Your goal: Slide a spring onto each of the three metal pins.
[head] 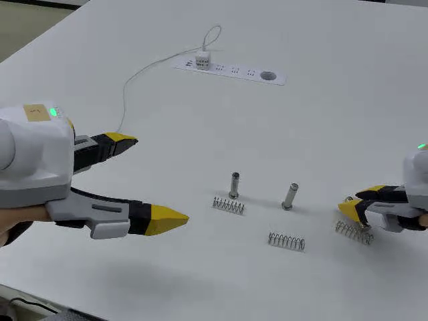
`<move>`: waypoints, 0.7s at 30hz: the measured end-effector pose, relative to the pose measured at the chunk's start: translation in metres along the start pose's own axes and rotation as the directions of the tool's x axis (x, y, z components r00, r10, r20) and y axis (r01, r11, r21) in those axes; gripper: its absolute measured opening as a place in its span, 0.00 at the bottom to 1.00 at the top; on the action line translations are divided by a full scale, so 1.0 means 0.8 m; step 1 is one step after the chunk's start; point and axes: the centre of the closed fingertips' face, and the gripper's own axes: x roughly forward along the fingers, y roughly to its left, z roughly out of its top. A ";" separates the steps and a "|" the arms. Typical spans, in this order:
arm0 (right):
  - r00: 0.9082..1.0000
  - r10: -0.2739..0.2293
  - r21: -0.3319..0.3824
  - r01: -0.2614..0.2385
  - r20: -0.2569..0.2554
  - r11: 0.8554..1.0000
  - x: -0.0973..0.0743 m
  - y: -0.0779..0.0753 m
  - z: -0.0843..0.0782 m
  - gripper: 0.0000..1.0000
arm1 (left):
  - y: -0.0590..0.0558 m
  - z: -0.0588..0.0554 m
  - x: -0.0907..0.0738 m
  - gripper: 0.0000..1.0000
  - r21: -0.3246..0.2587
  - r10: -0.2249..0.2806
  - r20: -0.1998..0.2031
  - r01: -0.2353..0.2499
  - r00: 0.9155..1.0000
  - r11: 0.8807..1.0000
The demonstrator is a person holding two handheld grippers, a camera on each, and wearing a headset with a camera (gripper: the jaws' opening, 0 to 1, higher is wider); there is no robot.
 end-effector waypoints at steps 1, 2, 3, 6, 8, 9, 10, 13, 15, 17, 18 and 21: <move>1.000 -0.003 0.002 0.003 -0.003 1.000 0.001 -0.001 0.000 0.24 | 0.000 0.000 0.000 0.95 -0.001 0.001 0.001 -0.001 1.000 1.000; 1.000 -0.009 0.004 0.009 -0.006 1.000 0.002 -0.003 -0.001 0.24 | 0.001 0.000 -0.001 0.94 -0.001 0.002 0.002 -0.002 1.000 1.000; 1.000 -0.018 0.010 0.018 -0.008 1.000 0.002 -0.005 -0.001 0.24 | 0.001 0.000 -0.001 0.94 -0.001 0.003 0.002 -0.003 1.000 1.000; 1.000 -0.025 0.032 0.026 -0.018 0.999 0.005 -0.009 -0.003 0.22 | 0.001 0.000 -0.002 0.94 -0.002 0.004 0.001 -0.004 1.000 1.000; 0.999 -0.031 0.041 0.032 -0.024 0.999 0.005 -0.011 -0.005 0.21 | 0.001 0.000 -0.003 0.93 -0.002 0.003 0.001 -0.003 1.000 1.000; 0.999 -0.031 0.046 0.032 -0.026 0.998 0.006 -0.010 -0.005 0.21 | 0.001 0.000 -0.004 0.93 -0.002 0.003 0.000 -0.003 1.000 1.000; 0.999 -0.031 0.050 0.032 -0.027 0.998 0.006 -0.010 -0.006 0.21 | 0.001 0.000 -0.004 0.93 -0.003 0.003 0.000 -0.003 1.000 1.000; 0.999 -0.024 0.046 0.025 -0.025 0.999 0.007 -0.006 -0.005 0.19 | 0.001 0.000 -0.004 0.92 -0.005 0.002 0.002 -0.002 1.000 1.000; 0.999 -0.021 0.024 0.021 -0.029 0.999 0.008 -0.003 -0.004 0.19 | 0.003 0.000 -0.004 0.92 -0.004 0.008 0.001 -0.008 1.000 1.000; 0.999 -0.029 -0.001 0.028 -0.040 1.000 0.008 -0.001 -0.006 0.18 | 0.003 0.001 -0.003 0.92 -0.007 0.010 0.006 -0.010 1.000 1.000; 0.999 -0.026 0.006 0.026 -0.040 1.000 0.008 0.000 -0.005 0.17 | 0.003 0.002 -0.003 0.92 -0.009 0.010 0.008 -0.010 1.000 1.000; 0.998 -0.036 0.019 0.037 -0.048 0.999 0.008 0.000 -0.006 0.16 | 0.002 0.002 -0.002 0.91 -0.008 0.010 0.008 -0.010 1.000 1.000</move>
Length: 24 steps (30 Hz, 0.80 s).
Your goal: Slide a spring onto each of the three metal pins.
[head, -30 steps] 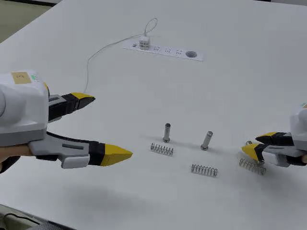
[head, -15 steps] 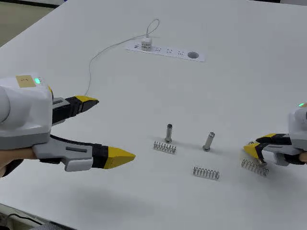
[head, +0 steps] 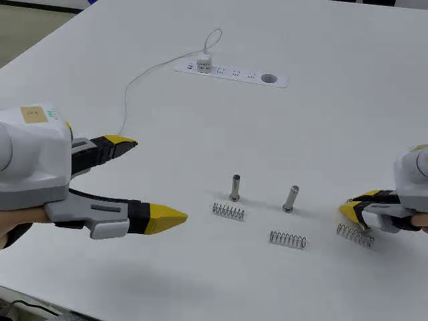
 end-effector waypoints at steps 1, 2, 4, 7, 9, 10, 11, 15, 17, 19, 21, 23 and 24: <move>1.000 -0.004 0.010 0.004 -0.005 1.000 0.000 -0.001 0.000 0.16 | -0.001 0.000 0.000 0.91 0.000 -0.001 -0.001 0.001 1.000 1.000; 1.000 -0.010 0.016 0.010 -0.009 1.000 0.000 -0.002 -0.001 0.16 | -0.001 0.000 0.000 0.91 0.000 -0.002 0.000 0.002 1.000 1.000; 1.000 -0.017 0.038 0.017 -0.016 0.999 0.000 -0.004 -0.001 0.14 | -0.002 -0.001 0.000 0.91 -0.001 -0.005 -0.001 0.005 1.000 1.000; 0.999 -0.019 0.048 0.020 -0.026 0.999 0.000 -0.006 -0.001 0.13 | -0.003 -0.002 -0.001 0.90 -0.001 -0.004 -0.002 0.004 1.000 1.000; 0.999 -0.024 0.054 0.026 -0.036 0.998 0.000 -0.006 -0.002 0.13 | -0.002 -0.003 -0.002 0.90 -0.003 -0.002 -0.004 0.002 1.000 1.000; 0.999 -0.026 0.056 0.028 -0.039 0.998 0.000 -0.006 -0.002 0.13 | -0.002 -0.003 -0.003 0.90 -0.004 -0.001 -0.002 0.001 1.000 1.000; 0.999 -0.031 0.058 0.034 -0.044 0.998 0.000 -0.006 -0.002 0.12 | -0.002 -0.003 -0.003 0.90 -0.006 0.000 0.000 0.000 1.000 1.000; 0.998 -0.032 0.068 0.035 -0.051 0.997 0.001 -0.006 -0.003 0.12 | -0.002 -0.001 -0.004 0.90 -0.010 -0.001 0.007 0.001 1.000 1.000; 0.998 -0.024 0.076 0.028 -0.051 0.997 0.001 -0.007 -0.003 0.11 | -0.003 -0.001 -0.005 0.90 -0.008 -0.002 0.008 0.002 1.000 1.000; 0.998 -0.023 0.082 0.027 -0.051 0.996 0.001 -0.007 -0.003 0.11 | -0.002 0.000 -0.005 0.89 -0.004 0.001 0.008 -0.001 1.000 1.000; 0.998 -0.021 0.080 0.025 -0.053 0.996 0.001 -0.005 -0.002 0.10 | -0.001 -0.001 -0.006 0.89 -0.005 0.002 0.008 -0.002 1.000 1.000; 0.998 -0.022 0.083 0.026 -0.056 0.996 0.001 -0.005 -0.002 0.09 | 0.000 -0.001 -0.007 0.89 -0.003 0.006 0.006 -0.006 1.000 1.000; 0.998 -0.021 0.082 0.026 -0.058 0.996 0.002 -0.005 -0.002 0.09 | 0.001 -0.001 -0.008 0.89 -0.004 0.007 0.007 -0.007 1.000 1.000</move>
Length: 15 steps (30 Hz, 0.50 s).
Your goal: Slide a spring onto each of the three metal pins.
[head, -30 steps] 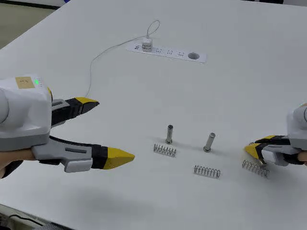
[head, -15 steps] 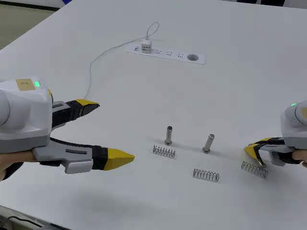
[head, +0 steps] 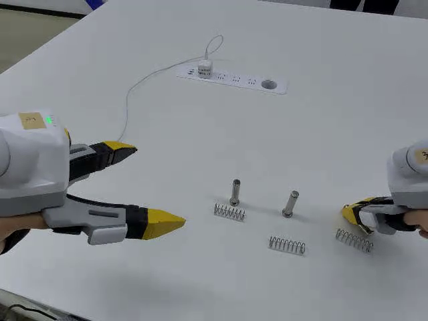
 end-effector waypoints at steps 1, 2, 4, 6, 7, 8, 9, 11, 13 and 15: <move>1.000 0.000 -0.001 0.000 -0.001 1.000 0.000 0.000 0.000 0.09 | 0.000 0.000 -0.001 0.89 0.000 0.001 0.001 -0.001 1.000 1.000; 1.000 0.001 -0.006 -0.001 -0.002 1.000 0.001 0.000 0.000 0.09 | 0.001 0.002 -0.002 0.89 0.001 0.003 0.004 -0.003 1.000 1.000; 1.000 0.003 -0.012 -0.003 -0.004 1.000 0.001 0.000 0.000 0.08 | 0.002 0.004 -0.004 0.88 0.001 0.010 0.013 -0.010 1.000 1.000; 1.000 0.002 -0.011 -0.002 -0.008 1.000 0.001 0.000 0.000 0.08 | 0.005 0.006 -0.006 0.88 -0.008 0.017 0.024 -0.016 1.000 1.000; 1.000 0.000 -0.008 0.000 -0.007 1.000 0.000 0.000 0.000 0.08 | 0.006 0.007 -0.007 0.88 -0.012 0.020 0.030 -0.020 0.999 1.000; 1.000 0.000 -0.008 0.000 -0.006 1.000 0.000 0.000 0.000 0.08 | 0.006 0.008 -0.007 0.88 -0.013 0.022 0.030 -0.022 0.999 1.000; 1.000 -0.002 -0.007 0.001 -0.004 1.000 0.000 0.000 0.000 0.08 | 0.006 0.008 -0.008 0.88 -0.013 0.024 0.031 -0.024 0.999 1.000; 1.000 -0.003 0.002 0.003 -0.001 1.000 0.000 0.000 -0.001 0.08 | 0.006 0.007 -0.008 0.88 -0.009 0.025 0.027 -0.024 0.999 1.000; 1.000 -0.006 0.003 0.006 0.000 1.000 -0.001 0.000 -0.001 0.07 | 0.003 0.007 -0.007 0.88 -0.007 0.019 0.024 -0.019 1.000 1.000; 1.000 -0.007 0.003 0.007 0.003 1.000 -0.003 0.001 -0.003 0.07 | 0.001 0.006 -0.007 0.88 -0.004 0.015 0.021 -0.015 1.000 1.000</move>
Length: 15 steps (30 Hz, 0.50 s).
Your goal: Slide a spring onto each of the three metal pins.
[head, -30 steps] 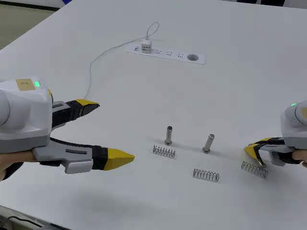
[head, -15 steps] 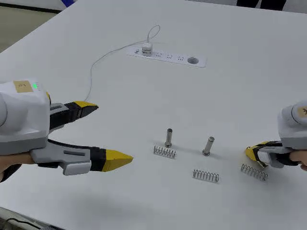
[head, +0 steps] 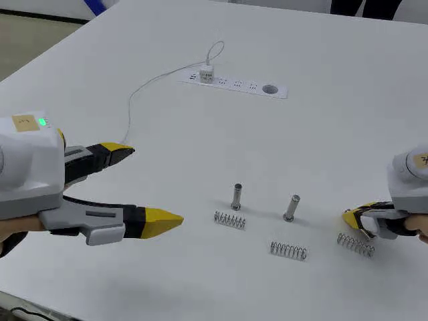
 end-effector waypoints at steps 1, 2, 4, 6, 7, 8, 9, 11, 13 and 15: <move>1.000 -0.001 0.002 0.001 0.004 1.000 -0.001 0.000 0.000 0.07 | 0.000 0.000 0.000 0.88 0.001 0.000 -0.001 0.000 1.000 1.000; 1.000 0.000 0.002 -0.001 0.010 1.000 -0.003 0.001 0.000 0.07 | -0.001 0.001 0.000 0.88 0.001 0.000 0.001 0.000 1.000 1.000; 1.000 0.002 0.000 -0.002 0.028 1.000 -0.007 0.002 0.002 0.07 | -0.002 0.002 0.000 0.88 -0.001 -0.001 0.005 0.001 1.000 1.000; 0.999 0.007 -0.015 -0.007 0.038 1.000 -0.009 0.003 0.004 0.07 | -0.002 0.003 0.000 0.87 0.000 0.000 0.007 0.000 1.000 1.000; 0.999 0.010 -0.042 -0.008 0.048 0.999 -0.012 0.004 0.006 0.07 | -0.003 0.003 0.000 0.87 0.001 0.000 0.007 0.000 1.000 1.000; 0.999 0.006 -0.042 -0.004 0.049 0.999 -0.013 0.004 0.006 0.07 | -0.004 0.004 0.000 0.87 0.002 -0.001 0.007 0.001 1.000 1.000; 0.998 0.005 -0.042 -0.002 0.057 0.999 -0.015 0.004 0.008 0.07 | -0.004 0.003 0.000 0.87 0.002 -0.001 0.009 0.001 1.000 1.000; 0.997 0.008 -0.036 -0.006 0.072 0.999 -0.017 0.004 0.010 0.06 | -0.005 0.003 0.000 0.87 0.000 -0.001 0.009 0.001 1.000 1.000; 0.997 0.007 -0.030 -0.004 0.082 1.000 -0.019 0.003 0.011 0.06 | -0.007 0.002 0.000 0.87 0.002 -0.001 0.005 0.001 1.000 1.000; 0.995 0.008 -0.023 -0.006 0.103 1.000 -0.022 0.003 0.014 0.06 | -0.009 0.003 -0.001 0.87 0.003 -0.003 0.007 0.002 1.000 1.000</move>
